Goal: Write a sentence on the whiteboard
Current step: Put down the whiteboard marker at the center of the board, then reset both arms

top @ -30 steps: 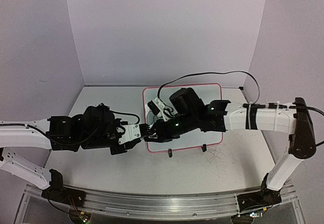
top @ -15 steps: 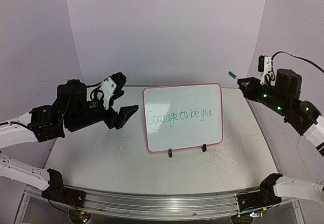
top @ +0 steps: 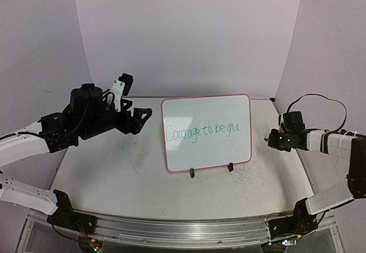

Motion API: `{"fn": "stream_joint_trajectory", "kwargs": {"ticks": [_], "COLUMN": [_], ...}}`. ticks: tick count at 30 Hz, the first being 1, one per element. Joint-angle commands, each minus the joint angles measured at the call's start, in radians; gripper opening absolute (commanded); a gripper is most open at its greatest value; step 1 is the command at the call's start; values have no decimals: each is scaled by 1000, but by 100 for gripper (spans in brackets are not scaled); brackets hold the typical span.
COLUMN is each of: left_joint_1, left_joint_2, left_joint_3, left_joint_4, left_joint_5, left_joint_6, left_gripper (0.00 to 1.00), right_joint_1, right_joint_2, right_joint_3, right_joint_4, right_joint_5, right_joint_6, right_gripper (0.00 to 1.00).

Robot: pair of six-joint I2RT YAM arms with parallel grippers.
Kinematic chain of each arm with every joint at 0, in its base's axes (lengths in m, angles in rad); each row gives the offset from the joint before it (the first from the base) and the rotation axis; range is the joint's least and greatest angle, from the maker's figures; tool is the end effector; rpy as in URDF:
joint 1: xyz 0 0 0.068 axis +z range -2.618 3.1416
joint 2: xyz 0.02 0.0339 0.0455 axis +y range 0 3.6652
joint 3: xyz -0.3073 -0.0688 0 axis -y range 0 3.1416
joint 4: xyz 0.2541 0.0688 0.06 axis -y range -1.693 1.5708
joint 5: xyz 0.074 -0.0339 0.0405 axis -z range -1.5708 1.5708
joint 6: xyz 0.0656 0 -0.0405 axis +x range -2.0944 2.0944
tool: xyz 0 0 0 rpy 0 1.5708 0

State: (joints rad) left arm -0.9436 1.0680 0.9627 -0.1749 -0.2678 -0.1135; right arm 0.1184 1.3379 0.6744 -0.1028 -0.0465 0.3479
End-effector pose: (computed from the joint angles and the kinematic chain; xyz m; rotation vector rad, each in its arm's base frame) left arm 0.1683 -0.2026 0.3778 0.5773 1.7778 -0.4896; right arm 0.2844 0.0369 0.2065 0.2464 2.3409 0.2846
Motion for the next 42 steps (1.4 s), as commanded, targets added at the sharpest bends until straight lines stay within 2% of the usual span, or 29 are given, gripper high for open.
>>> {"fn": "stream_joint_trajectory", "kwargs": {"ticks": [1,12,18,22,25,28,32,39,42], "left_joint_1": [-2,-2,-1,-2,-3,-4,-3,-4,-3], "left_joint_2": [-27,-98,-111,-108,-99,-97,-95,-120,-135], "left_joint_3": [77,165,264,337,398,474,551,609,608], "left_joint_4": [19,-8,-31,-39,-50,-60,-60,-59,-60], "left_joint_5": [-48,-160,-216,-241,-243,-224,-214,-221,-239], "left_joint_6": [-1,122,188,204,206,208,231,247,244], "left_gripper": [87,87,88,90,91,99,99,99,99], "right_joint_1": [2,3,3,2,3,2,3,3,2], "right_joint_2": [66,55,-101,-287,-399,-521,-622,-648,-651], "right_joint_3": [-20,-86,-75,22,157,306,531,796,840], "right_joint_4": [144,164,112,-55,-194,-245,-273,-302,-305], "right_joint_5": [-5,-28,10,46,41,-29,-58,21,42], "right_joint_6": [55,93,85,42,-14,-78,-134,-145,-155], "right_gripper": [4,19,35,50,61,80,98,98,98]}}
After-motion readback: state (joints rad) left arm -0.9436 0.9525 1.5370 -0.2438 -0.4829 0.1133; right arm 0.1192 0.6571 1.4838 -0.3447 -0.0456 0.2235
